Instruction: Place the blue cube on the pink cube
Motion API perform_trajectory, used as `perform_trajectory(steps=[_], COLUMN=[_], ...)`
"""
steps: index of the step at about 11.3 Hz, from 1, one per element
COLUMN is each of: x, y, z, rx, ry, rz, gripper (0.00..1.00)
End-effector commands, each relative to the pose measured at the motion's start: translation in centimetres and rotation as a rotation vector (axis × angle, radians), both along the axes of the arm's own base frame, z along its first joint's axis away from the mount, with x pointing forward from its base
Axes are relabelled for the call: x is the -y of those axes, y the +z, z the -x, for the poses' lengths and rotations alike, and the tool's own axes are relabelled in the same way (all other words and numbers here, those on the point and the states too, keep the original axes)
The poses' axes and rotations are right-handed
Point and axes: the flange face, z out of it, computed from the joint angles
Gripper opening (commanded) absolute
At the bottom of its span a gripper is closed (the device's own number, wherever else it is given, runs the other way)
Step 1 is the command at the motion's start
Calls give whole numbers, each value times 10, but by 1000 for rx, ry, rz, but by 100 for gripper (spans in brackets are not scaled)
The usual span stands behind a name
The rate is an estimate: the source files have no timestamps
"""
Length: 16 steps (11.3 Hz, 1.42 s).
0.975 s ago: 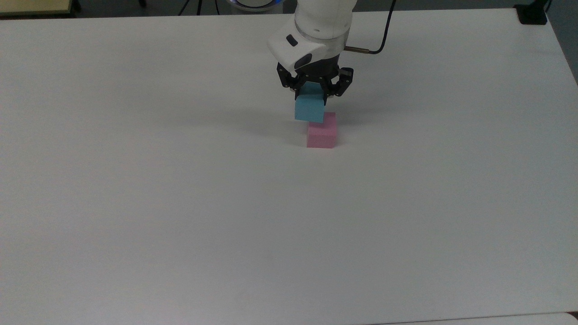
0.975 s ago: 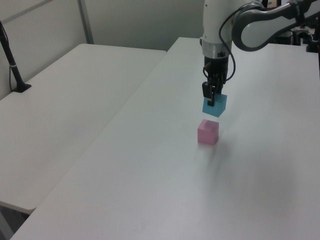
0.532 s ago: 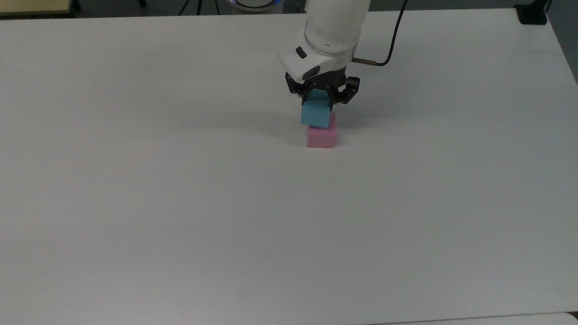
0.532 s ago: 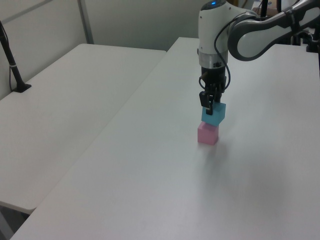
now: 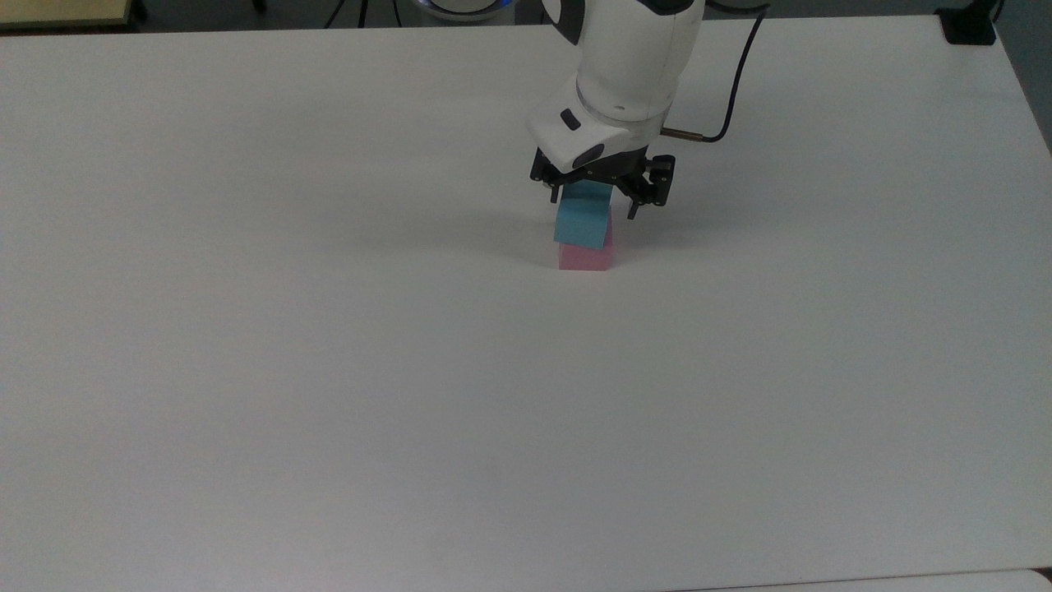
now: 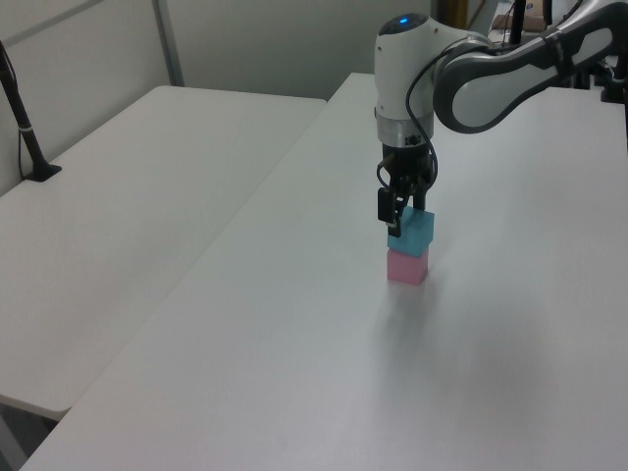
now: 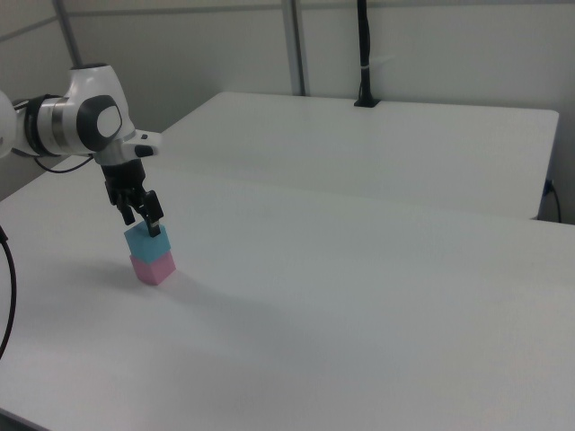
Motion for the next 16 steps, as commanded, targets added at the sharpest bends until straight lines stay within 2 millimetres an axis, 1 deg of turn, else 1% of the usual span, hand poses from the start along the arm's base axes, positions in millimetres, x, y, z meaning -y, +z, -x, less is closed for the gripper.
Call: perform_trajectory(steps=[1,2,3,4,6,8,9,10,11,12,13,14,15,16], x=[5,8,17,28,64,112,133,153,169,202,229,249,258,262], y=[28,44,73,93,144,183,195,207,221,229,234,234,244,247], z=[0,1,7,15,35,55,67,83,95,99,100,100,100,99], rx=[30,53,91,75,89,80,54,13,2,9,14,15,37,44], ry=[-20,-25,-41,-56,-107,-141,-110,-74,-16,36,94,149,158,146], rz=[19,12,-1,10,17,25,29,38,39,34,25,19,23,23], gripper=[100,100,100,100,100,100,100,100,100,100,100,100,100,100])
